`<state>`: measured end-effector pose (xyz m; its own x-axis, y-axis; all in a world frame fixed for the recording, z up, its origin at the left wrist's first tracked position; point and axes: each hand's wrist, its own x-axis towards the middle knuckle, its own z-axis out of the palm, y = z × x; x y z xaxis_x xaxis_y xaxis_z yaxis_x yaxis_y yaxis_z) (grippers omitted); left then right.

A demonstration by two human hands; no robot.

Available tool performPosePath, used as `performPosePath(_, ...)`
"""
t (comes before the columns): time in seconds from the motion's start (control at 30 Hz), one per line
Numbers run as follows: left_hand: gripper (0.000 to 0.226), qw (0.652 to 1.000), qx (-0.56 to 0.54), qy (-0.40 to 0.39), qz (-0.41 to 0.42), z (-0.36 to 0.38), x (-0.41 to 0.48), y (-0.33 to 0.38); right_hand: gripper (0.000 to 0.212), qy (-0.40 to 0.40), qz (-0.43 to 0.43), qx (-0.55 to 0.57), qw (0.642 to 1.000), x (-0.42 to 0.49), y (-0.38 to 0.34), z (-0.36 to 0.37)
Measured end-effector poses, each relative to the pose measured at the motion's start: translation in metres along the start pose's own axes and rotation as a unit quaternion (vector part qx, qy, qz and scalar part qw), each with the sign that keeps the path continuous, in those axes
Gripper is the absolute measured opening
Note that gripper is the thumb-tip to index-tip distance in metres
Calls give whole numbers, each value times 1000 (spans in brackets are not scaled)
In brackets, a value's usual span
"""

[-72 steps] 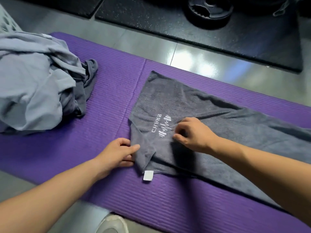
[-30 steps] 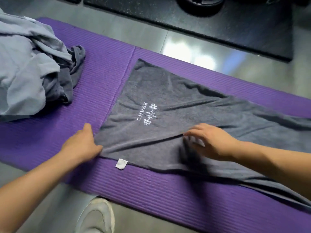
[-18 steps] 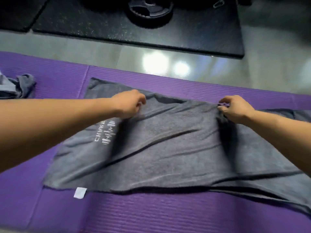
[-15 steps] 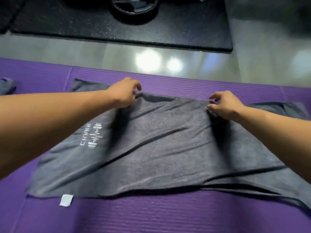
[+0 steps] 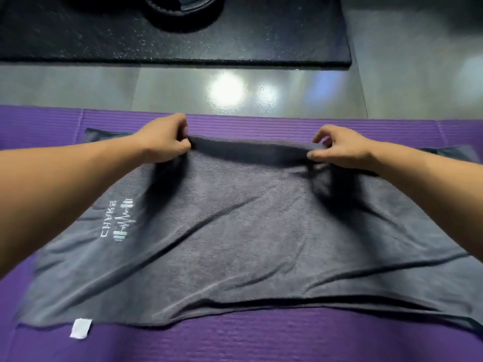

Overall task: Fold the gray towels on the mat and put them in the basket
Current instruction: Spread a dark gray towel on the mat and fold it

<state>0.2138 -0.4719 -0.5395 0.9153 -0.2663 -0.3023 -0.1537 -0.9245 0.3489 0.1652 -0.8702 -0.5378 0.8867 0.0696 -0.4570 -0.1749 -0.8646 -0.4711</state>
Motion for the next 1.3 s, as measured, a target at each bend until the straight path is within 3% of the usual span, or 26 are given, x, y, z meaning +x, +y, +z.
performPosePath(0.13, 20, 1000, -4, 16, -22, -2, 4, 2, 19, 47, 40, 162, 985, 10, 8, -5)
performPosePath(0.27, 11, 995, 51, 53, -74, 2, 7, 7, 5, 88, 50, 196, 975, 19, 11, -1)
performPosePath(0.33, 8, 990, 92, 73, -79, 4, 9, 7, 7, 108, 40, 169, 979, 24, 13, 2)
performPosePath(0.43, 20, 976, 165, 102, -95, 6, 10, 10, 7, 179, 57, 35, 982, 30, 16, 8)
performPosePath(0.57, 34, 959, 203, 63, -185, 20, 6, 30, 10, 238, 37, -64, 968, 25, 25, 15)
performPosePath(0.63, 54, 965, 155, 50, -207, 31, -1, 54, 14, 229, 40, -93, 968, 22, 38, 8)
performPosePath(0.73, 60, 987, 99, 52, -116, 53, -16, 107, 29, 172, 59, -105, 978, 14, 68, -19)
performPosePath(0.9, 71, 991, 102, -82, -26, 98, -41, 183, 22, 129, 93, -70, 985, -2, 131, -65)
performPosePath(1.07, 104, 984, 77, -136, -90, 125, -33, 211, 27, 207, 50, -69, 975, -4, 165, -68)
performPosePath(1.3, 116, 979, 89, -136, -125, 128, -30, 218, 37, 71, 108, -83, 988, -28, 244, -126)
